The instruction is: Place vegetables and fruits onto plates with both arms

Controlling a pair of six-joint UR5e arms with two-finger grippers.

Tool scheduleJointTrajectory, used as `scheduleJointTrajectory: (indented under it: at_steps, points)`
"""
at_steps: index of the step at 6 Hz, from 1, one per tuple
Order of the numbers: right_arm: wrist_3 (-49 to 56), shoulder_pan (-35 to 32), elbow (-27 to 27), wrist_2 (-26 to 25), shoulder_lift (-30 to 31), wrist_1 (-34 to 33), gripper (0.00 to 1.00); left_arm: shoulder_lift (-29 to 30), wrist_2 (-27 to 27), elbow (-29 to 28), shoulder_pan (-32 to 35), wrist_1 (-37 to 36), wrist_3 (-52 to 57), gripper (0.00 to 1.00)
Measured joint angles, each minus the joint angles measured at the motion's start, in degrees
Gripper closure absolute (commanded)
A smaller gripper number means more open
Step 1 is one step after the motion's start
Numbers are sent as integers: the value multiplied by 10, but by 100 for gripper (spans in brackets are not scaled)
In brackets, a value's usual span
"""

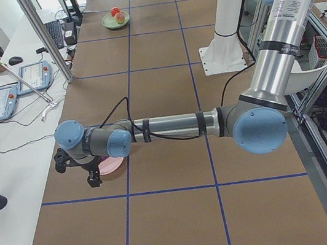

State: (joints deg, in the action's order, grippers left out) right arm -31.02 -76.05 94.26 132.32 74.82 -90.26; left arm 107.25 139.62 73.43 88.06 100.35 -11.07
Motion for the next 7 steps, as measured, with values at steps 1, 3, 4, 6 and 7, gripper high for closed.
scheduleJointTrajectory:
  at_steps: [1,3,4,6,7]
  points:
    - [51,-28,10,14,29,-7,0,-52,-1,56,11,0,6,0]
    - [135,-78,32,39,93,-10,0,-141,-11,143,21,1,7,0]
    - [170,-93,35,45,117,-10,0,-169,-25,167,22,0,6,0]
    - [203,-107,40,48,144,-7,0,-182,-38,189,20,-18,2,0]
    - [214,-108,40,47,148,-7,0,-180,-50,199,16,-40,1,0]
